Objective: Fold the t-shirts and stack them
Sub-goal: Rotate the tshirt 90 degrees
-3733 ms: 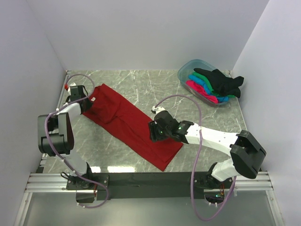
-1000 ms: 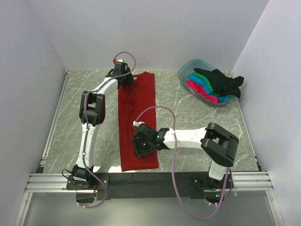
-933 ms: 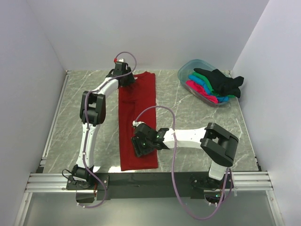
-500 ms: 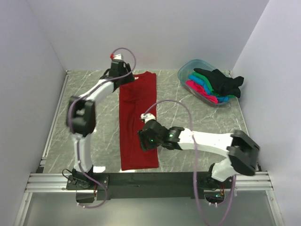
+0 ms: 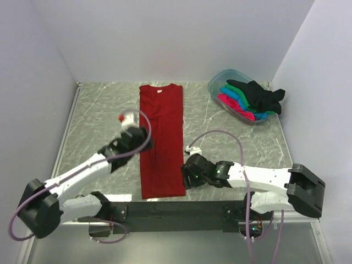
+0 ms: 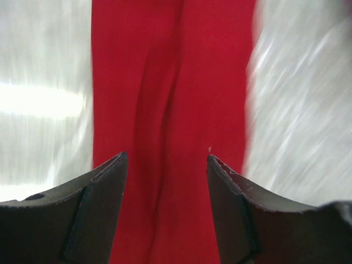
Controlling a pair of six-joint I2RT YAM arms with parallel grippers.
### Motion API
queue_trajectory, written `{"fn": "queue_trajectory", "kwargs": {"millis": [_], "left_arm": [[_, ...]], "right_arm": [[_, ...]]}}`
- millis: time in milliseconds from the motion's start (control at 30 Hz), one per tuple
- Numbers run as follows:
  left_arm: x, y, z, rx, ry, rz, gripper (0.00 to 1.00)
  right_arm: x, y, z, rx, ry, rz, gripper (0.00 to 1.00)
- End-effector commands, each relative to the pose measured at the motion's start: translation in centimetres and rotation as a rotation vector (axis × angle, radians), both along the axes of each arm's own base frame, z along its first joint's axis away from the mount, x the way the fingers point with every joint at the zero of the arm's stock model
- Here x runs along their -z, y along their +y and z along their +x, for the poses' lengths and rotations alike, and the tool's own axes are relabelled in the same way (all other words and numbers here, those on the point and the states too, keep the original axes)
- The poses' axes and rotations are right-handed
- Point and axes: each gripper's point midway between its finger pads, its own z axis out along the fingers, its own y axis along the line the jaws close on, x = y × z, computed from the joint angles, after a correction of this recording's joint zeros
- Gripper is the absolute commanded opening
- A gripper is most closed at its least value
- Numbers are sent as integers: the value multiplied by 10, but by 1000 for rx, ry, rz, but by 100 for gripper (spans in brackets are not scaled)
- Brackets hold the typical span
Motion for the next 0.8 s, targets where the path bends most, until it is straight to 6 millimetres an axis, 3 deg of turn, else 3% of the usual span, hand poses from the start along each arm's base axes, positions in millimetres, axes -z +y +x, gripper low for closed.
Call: {"fn": "queue_trajectory", "kwargs": {"millis": [0,33,167,333,433,533,767], "left_arm": [[15,9,-43,-116,56,-46,64],[25,7,-63,-86,97,-12,64],[43,6,-106,-116,183,-23,64],[74,5,-148,-91,292,-6,65],[86,-3,-165,-54,336,-49,65],[97,1,-176,-60,361,-40,65],[113,4,-189,-68,408,-20,65]], "right_arm": [[-11,11,-5,20,17,99,66],[-8,12,-8,18,26,103,66],[-4,21,-19,0,55,122,65],[-1,28,-27,-10,80,140,65],[2,32,-30,-18,89,139,65],[6,34,-32,-17,92,119,65],[9,34,-34,-8,96,108,65]]}}
